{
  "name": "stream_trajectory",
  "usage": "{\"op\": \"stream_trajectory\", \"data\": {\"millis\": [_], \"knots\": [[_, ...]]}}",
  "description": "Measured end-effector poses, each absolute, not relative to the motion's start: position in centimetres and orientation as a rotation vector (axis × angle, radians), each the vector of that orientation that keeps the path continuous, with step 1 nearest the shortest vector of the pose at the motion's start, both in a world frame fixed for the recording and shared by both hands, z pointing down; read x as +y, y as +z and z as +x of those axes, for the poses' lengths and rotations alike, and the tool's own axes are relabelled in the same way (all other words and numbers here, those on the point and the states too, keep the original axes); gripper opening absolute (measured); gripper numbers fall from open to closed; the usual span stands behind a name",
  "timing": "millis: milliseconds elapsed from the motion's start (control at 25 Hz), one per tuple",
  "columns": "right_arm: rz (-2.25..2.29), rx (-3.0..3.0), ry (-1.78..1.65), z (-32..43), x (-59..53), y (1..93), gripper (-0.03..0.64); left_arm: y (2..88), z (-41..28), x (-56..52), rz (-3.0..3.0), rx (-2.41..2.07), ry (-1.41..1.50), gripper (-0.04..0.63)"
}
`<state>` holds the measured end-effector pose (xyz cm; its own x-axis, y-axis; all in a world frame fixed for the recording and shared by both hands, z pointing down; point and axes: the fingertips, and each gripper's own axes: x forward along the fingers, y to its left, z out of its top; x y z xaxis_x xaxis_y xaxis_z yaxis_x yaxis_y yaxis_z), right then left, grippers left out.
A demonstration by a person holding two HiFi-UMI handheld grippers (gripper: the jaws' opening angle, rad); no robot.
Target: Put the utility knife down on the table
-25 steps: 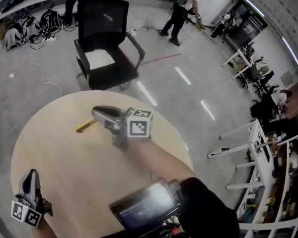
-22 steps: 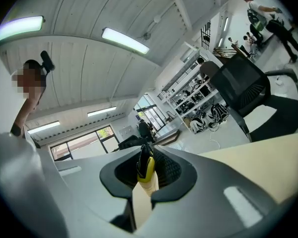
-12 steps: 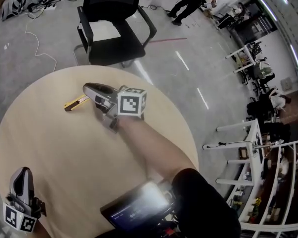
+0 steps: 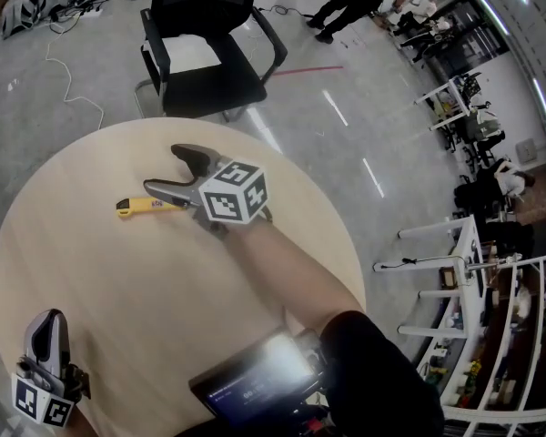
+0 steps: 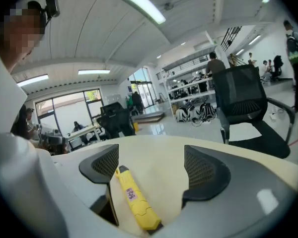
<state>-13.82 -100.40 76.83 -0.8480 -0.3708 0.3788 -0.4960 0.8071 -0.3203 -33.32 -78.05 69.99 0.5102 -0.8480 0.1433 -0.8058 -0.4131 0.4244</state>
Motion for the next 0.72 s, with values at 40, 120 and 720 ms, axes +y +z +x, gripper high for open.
{"op": "stream_trajectory", "data": {"millis": [40, 120, 720], "knots": [[0.703, -2.730, 0.600, -13.1, -100.3, 75.8, 0.422, 69.9, -33.3, -77.9, 2.317, -1.362, -0.124, 0.000], [0.774, -2.794, 0.596, -11.4, -99.5, 73.6, 0.422, 69.6, -33.3, -77.5, 2.321, -1.372, -0.116, 0.000], [0.780, -3.097, 0.841, -0.7, -81.3, 58.1, 0.015, 59.4, -33.1, -71.4, 2.361, -1.366, -0.217, -0.001]]}}
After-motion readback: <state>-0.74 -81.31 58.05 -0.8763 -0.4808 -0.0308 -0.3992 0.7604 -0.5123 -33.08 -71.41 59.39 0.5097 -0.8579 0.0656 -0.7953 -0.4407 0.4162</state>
